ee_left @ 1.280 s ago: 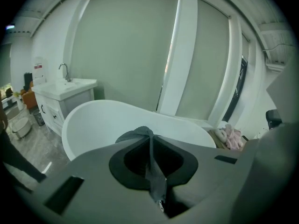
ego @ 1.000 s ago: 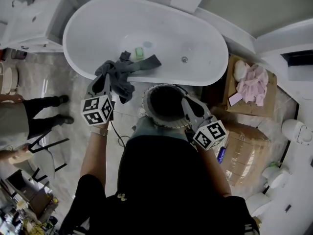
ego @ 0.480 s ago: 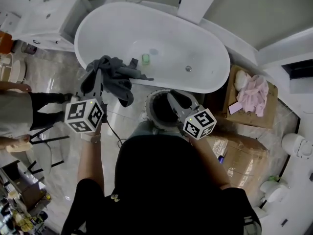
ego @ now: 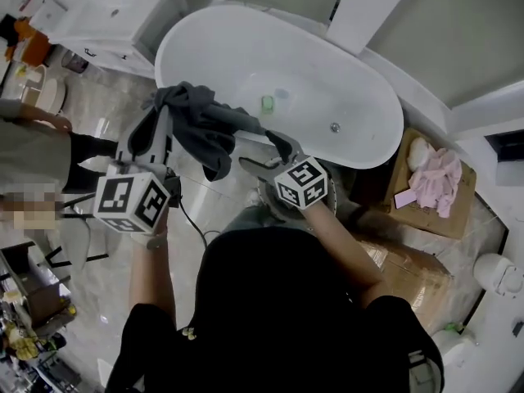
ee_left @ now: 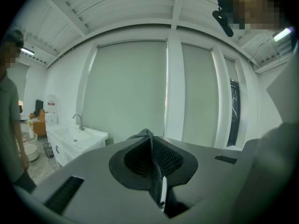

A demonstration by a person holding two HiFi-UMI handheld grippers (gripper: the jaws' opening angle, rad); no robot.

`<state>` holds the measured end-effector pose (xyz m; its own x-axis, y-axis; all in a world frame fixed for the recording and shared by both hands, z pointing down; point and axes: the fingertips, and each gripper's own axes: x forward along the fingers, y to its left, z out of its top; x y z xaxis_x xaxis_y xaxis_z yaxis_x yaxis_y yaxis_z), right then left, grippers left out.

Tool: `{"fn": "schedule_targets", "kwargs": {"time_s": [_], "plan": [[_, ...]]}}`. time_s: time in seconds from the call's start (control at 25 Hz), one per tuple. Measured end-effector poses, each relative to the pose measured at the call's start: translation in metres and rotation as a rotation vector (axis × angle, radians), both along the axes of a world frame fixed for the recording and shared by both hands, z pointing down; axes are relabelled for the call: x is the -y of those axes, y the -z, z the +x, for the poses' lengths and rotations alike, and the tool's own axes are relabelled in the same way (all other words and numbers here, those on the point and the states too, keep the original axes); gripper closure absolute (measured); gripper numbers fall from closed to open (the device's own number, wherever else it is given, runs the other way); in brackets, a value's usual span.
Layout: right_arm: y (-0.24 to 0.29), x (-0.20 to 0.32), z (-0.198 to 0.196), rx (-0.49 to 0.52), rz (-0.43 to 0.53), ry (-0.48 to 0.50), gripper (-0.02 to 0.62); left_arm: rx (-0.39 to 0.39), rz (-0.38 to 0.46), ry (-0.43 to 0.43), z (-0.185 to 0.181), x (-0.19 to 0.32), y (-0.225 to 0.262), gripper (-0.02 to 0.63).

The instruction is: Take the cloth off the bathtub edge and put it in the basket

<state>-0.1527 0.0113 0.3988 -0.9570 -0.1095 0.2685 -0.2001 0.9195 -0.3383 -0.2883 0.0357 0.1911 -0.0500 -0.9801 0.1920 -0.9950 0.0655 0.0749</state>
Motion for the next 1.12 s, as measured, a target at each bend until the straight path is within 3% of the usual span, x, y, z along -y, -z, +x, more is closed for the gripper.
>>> {"fn": "schedule_targets", "kwargs": {"time_s": [0.24,0.44,0.6,0.64,0.76,0.92,0.96,1.12], "plan": [[-0.005,-0.018,-0.077,-0.019,0.116,0.090,0.067,0.022,0.047,0.006,-0.005,-0.024,0.031,0.569],[-0.022,-0.023,-0.120,-0.074,0.157,0.110,0.055,0.020,0.077,0.019,-0.011,-0.043,0.047,0.570],[-0.035,-0.032,-0.145,-0.102,0.124,0.151,0.057,-0.007,0.087,0.037,-0.017,-0.054,0.053,0.569],[-0.037,-0.034,-0.150,-0.107,0.116,0.154,0.074,-0.006,0.086,0.038,-0.019,-0.057,0.053,0.569],[-0.038,-0.033,-0.159,-0.109,0.082,0.129,0.243,-0.007,0.090,0.047,-0.026,-0.067,0.055,0.570],[-0.025,-0.022,-0.163,-0.053,0.048,0.076,0.534,-0.011,0.101,0.092,-0.047,-0.079,0.057,0.569],[-0.020,-0.020,-0.163,-0.035,0.042,0.067,0.564,-0.015,0.105,0.107,-0.053,-0.083,0.056,0.569],[0.001,-0.007,-0.156,0.060,-0.017,0.022,0.574,-0.026,0.118,0.168,-0.074,-0.098,0.055,0.569]]}}
